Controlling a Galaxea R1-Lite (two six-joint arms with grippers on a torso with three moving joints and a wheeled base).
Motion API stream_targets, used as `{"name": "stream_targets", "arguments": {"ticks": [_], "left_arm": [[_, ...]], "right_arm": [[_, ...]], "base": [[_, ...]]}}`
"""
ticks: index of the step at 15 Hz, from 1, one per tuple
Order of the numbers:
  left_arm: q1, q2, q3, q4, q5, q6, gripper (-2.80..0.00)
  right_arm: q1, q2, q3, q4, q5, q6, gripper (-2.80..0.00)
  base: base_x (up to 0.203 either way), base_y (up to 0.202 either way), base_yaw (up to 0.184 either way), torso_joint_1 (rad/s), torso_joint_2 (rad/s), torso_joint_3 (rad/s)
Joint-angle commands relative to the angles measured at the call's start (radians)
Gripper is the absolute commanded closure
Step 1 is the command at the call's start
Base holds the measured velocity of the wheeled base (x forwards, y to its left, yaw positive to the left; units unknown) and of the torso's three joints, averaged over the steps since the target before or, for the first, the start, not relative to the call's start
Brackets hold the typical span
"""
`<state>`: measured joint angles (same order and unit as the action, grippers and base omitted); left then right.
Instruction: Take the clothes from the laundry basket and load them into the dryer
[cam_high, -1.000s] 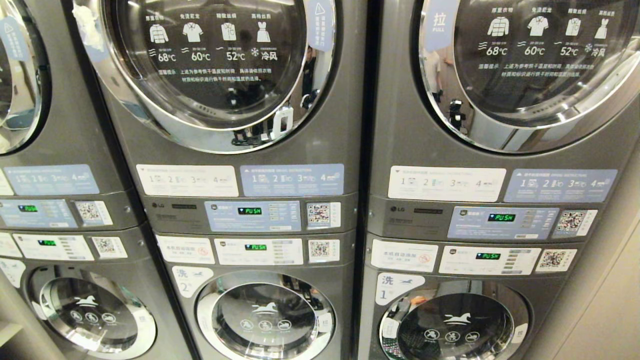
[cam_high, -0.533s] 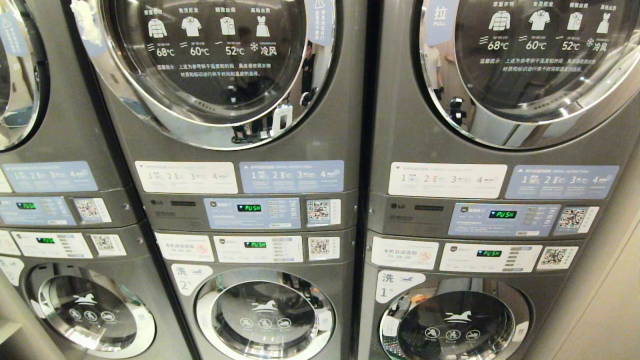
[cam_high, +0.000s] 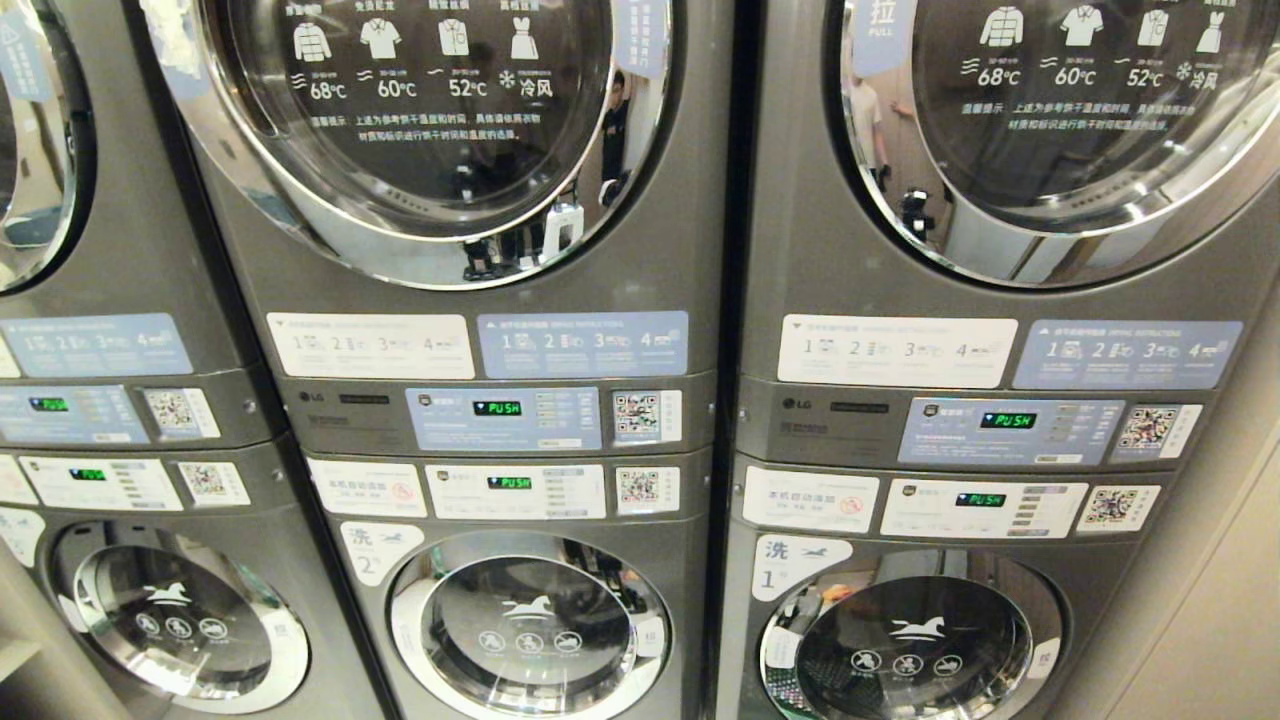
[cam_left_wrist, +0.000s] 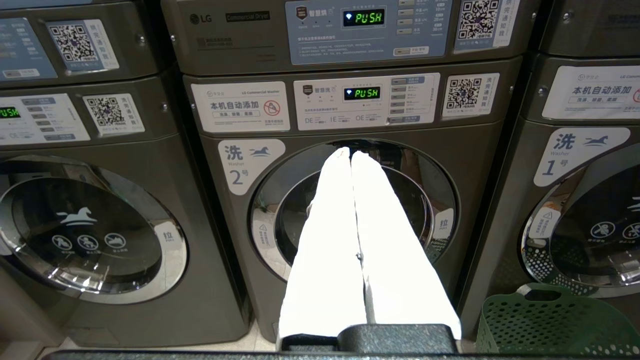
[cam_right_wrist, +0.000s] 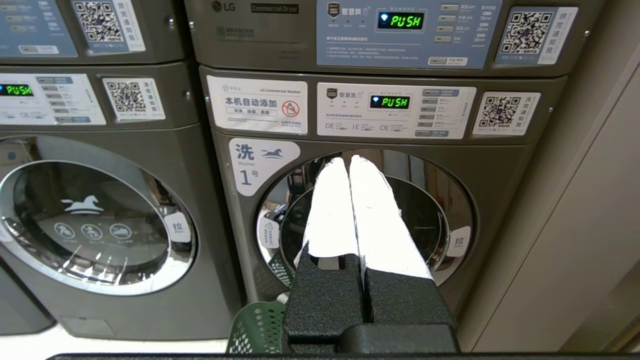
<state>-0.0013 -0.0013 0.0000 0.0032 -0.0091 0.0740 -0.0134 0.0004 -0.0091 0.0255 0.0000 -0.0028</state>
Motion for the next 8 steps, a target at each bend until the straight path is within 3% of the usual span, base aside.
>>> {"name": "stream_targets", "arguments": {"ticks": [1,8], "left_arm": [[0.001,0.001,0.001,0.0,0.0,-0.002,0.0],[0.001,0.001,0.001,0.001,0.001,-0.014,0.0]], "right_arm": [[0.0,0.001,0.0,0.001,0.0,0.0,0.0],[0.0,0.0,0.0,0.001,0.0,0.001,0.0]], "base": [[0.0,0.0,0.0,-0.084,0.2,0.102],[0.0,0.0,0.0,-0.103,0.23,0.121]]}}
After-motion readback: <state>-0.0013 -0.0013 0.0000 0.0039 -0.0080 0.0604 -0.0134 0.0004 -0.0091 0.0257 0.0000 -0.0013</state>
